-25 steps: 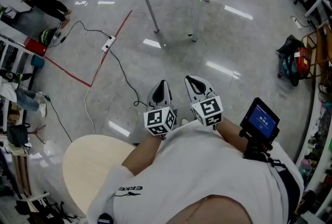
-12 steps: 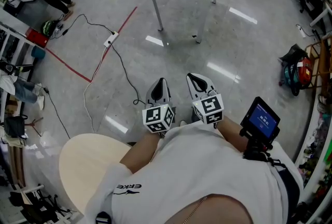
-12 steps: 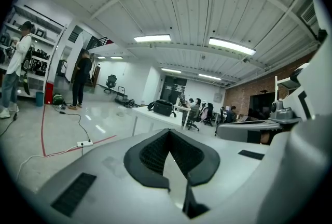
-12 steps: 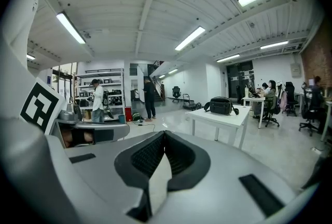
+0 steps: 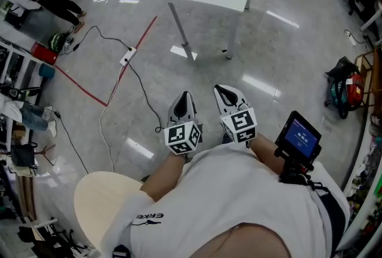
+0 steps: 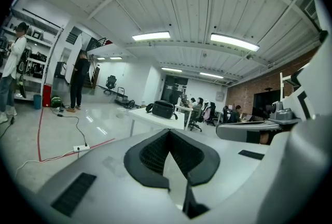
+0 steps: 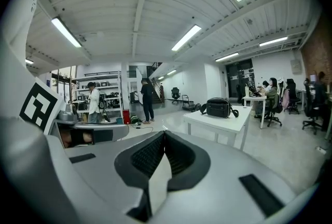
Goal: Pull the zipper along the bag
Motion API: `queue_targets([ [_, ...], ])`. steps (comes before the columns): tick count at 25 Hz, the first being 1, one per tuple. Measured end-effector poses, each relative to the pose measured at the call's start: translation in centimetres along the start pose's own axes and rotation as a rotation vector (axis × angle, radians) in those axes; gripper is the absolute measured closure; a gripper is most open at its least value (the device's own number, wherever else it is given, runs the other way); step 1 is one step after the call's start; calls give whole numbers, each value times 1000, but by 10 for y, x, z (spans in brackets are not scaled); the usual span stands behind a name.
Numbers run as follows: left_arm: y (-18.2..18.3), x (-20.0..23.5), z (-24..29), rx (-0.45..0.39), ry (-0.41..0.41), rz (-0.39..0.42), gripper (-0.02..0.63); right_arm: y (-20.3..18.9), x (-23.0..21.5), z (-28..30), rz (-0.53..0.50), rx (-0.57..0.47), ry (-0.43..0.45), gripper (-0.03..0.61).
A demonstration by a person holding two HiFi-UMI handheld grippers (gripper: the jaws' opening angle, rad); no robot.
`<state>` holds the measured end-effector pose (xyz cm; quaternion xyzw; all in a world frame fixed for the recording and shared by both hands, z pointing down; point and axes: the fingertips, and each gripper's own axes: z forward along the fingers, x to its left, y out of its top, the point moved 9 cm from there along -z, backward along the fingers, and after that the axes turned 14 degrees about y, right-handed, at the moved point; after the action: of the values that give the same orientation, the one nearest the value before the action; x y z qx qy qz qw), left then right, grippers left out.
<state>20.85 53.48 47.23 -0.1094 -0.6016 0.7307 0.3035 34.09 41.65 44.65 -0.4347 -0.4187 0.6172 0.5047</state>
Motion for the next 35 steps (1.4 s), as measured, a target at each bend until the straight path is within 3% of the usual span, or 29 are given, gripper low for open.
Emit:
queue_targets([
  [12,21,-63,96,-28,20,18,609,18,-117,14,21,-24,11,574],
  [22,39,-89,158,-26,14,39,609,27,-183,19,58,-36,-39,574],
  [35,74,-80,301,-19,-117,52,609,54,-269,97,70,-24,-180,574],
])
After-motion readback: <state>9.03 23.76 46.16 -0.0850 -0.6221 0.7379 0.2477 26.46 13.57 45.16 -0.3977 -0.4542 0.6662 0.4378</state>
